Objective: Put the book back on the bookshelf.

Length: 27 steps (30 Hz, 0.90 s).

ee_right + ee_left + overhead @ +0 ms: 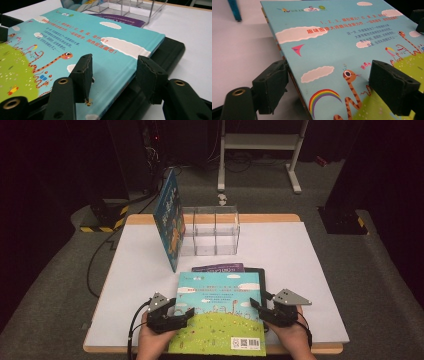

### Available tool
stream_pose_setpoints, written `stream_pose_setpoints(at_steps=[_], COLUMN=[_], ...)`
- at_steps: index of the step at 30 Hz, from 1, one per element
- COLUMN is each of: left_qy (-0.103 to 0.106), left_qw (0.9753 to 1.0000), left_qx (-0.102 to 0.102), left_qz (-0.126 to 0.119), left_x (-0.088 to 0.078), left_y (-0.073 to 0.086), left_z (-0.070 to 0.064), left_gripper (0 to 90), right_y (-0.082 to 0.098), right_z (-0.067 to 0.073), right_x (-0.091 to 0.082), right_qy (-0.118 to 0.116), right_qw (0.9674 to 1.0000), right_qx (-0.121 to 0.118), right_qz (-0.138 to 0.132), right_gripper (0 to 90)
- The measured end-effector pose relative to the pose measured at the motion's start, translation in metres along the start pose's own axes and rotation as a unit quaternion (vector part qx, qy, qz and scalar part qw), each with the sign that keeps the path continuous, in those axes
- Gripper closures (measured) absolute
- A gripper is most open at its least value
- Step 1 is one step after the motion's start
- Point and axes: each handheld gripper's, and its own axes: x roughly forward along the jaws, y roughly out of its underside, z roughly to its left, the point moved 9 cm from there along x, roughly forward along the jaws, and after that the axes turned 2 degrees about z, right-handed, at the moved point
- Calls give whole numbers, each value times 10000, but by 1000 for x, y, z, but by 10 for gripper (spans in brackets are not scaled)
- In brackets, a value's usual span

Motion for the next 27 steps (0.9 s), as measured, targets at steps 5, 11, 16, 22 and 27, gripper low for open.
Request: stream_pose_setpoints(at_steps=[5,11,16,22,27], left_qy=[36,123,240,364,323], left_qw=[9999,9998,9996,9991,9991], left_qx=[117,152,133,213,267], left_qz=[104,100,-3,24,28], left_x=[10,20,19,9,7], left_y=[0,-1,-1,3,5], left_z=[-9,-20,-19,-19,-20], left_gripper=[162,162,168,200,206], right_y=[2,4,6,10,14], right_z=[-11,-25,-27,-24,-14], right_x=[-4,-9,-10,-10,-11], right_qy=[132,307,342,126,-76], right_qw=[9998,9992,9985,9970,9964], right_qx=[116,255,412,760,832], right_qz=[17,-12,-64,-16,136], right_gripper=[473,473,441,311,255])
